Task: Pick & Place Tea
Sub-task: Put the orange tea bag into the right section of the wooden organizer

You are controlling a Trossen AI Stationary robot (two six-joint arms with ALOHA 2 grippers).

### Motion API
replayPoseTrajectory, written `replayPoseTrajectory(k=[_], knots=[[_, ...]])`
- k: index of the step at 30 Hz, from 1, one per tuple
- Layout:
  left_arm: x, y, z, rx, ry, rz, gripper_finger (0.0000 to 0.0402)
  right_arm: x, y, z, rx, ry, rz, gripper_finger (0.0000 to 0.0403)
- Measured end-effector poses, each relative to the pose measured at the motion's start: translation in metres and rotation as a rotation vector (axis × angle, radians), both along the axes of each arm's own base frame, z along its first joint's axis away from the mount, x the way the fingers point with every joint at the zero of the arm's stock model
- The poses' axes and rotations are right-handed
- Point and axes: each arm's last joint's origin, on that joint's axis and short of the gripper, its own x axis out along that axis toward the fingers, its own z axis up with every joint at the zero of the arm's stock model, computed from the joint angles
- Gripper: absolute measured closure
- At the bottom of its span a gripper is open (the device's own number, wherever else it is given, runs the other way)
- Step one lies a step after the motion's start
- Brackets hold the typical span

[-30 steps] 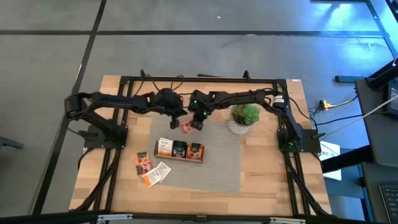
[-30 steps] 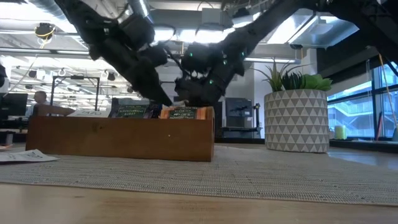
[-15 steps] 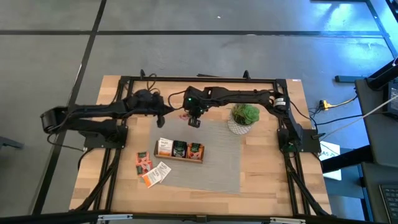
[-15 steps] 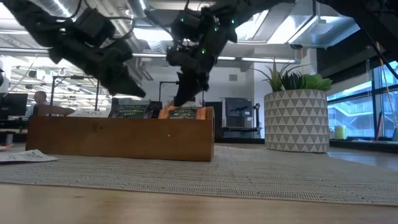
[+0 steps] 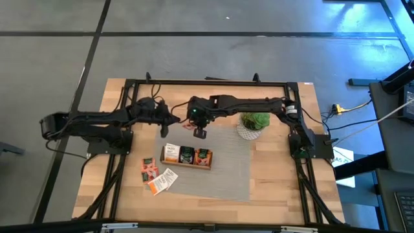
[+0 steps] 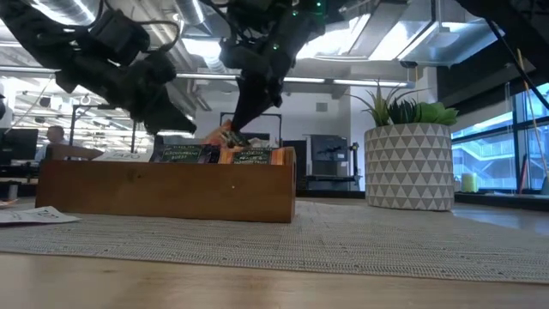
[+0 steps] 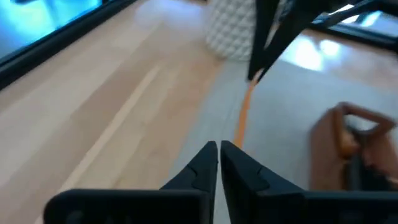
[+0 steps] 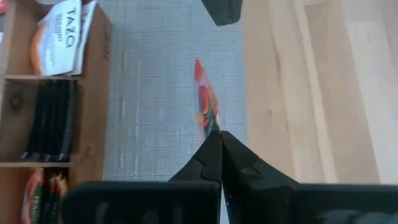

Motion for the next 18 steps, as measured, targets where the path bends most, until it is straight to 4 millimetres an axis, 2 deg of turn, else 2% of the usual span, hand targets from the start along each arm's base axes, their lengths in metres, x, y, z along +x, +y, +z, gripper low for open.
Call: replayPoseTrajectory(k=[8, 13, 18], knots=[[0.009, -0.018, 0.006, 0.100, -0.067, -0.223, 0.0340, 0.001, 0.003, 0.000, 0.002, -0.003, 0.003, 0.0403], [0.010, -0.021, 0.007, 0.123, -0.061, -0.179, 0.0319, 0.001, 0.006, 0.000, -0.024, -0.001, 0.006, 0.0403], [0.010, -0.021, 0.007, 0.128, -0.058, -0.165, 0.0316, 0.001, 0.008, 0.000, -0.034, -0.003, 0.010, 0.0403]])
